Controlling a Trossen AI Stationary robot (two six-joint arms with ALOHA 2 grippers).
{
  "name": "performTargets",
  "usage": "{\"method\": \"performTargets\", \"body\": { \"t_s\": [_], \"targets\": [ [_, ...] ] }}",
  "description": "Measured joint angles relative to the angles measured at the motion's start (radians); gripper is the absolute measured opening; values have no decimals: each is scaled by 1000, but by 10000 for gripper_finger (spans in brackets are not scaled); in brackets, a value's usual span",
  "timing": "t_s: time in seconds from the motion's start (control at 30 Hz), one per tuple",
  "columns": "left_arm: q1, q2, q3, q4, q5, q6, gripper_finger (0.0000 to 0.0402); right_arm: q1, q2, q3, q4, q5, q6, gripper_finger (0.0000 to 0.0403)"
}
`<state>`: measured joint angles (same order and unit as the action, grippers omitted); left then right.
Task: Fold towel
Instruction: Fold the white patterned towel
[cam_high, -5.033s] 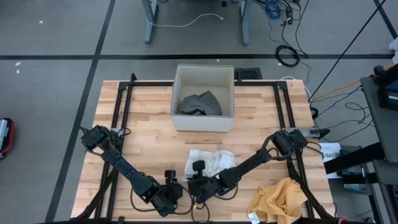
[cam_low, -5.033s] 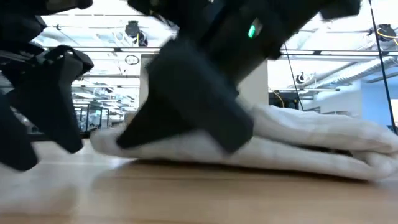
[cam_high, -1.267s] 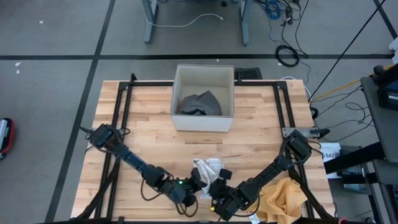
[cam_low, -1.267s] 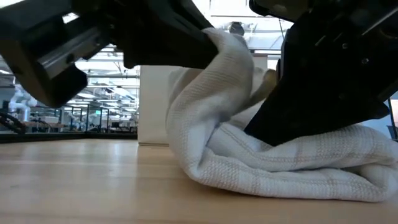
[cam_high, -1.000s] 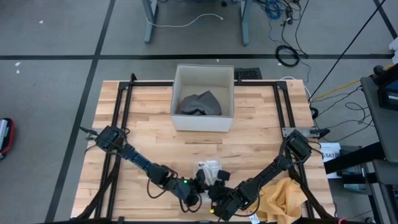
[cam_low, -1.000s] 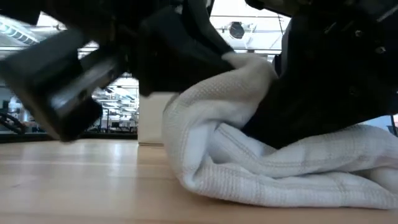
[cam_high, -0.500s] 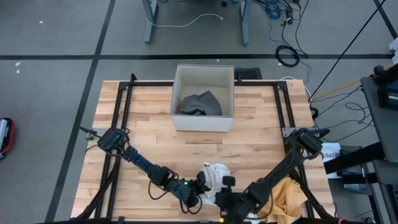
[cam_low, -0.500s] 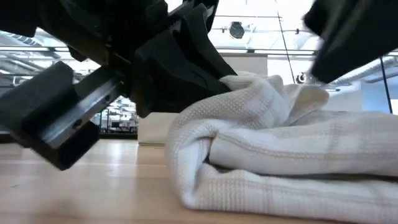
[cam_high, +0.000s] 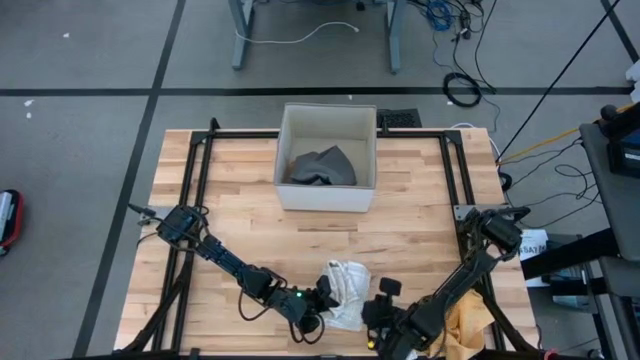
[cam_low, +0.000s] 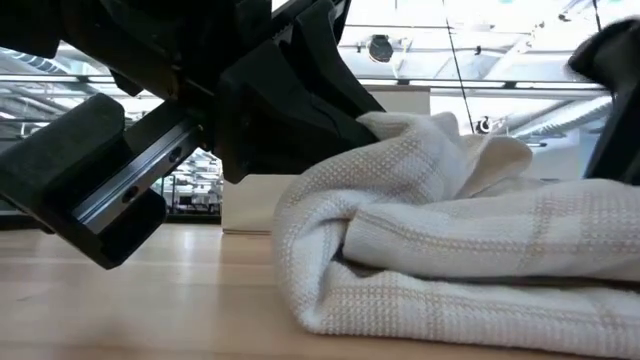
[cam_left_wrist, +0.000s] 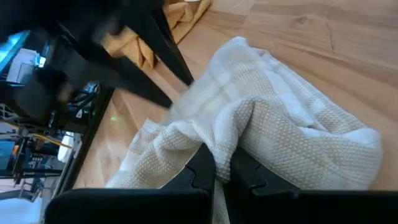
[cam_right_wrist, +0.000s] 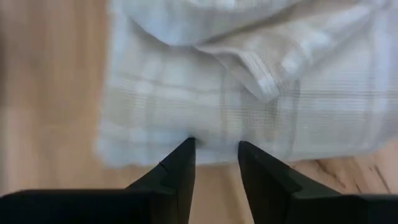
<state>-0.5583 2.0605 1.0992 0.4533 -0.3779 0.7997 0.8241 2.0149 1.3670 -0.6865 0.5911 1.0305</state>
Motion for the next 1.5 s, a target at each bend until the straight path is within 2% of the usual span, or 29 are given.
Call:
{"method": "performTargets", "body": {
  "t_s": [0.27,0.47,0.6,0.77,0.9,1.03,1.2,1.33,1.5],
  "targets": [
    [-14,0,0,11,11,68,19,-63,74,2,55,6,-86,112],
    [-22,0,0,40,94,88,19,-89,77,2,76,12,-131,112],
    [-21,0,0,73,109,127,19,-112,77,1,117,6,-171,112],
    [8,-1,0,38,132,69,19,-118,78,0,135,4,-205,112],
    [16,-2,0,4,159,-1,19,-108,61,0,93,4,-205,116],
    [17,-3,0,-16,164,-9,19,-96,9,-1,35,7,-199,130],
    [15,-3,0,-21,173,-14,20,-82,-31,-1,97,109,-217,152],
    [15,-3,0,-23,177,-35,39,-89,-25,0,206,110,-283,171],
    [15,-3,1,-23,177,-88,93,-95,-20,-1,217,111,-312,186]
  ]
}}
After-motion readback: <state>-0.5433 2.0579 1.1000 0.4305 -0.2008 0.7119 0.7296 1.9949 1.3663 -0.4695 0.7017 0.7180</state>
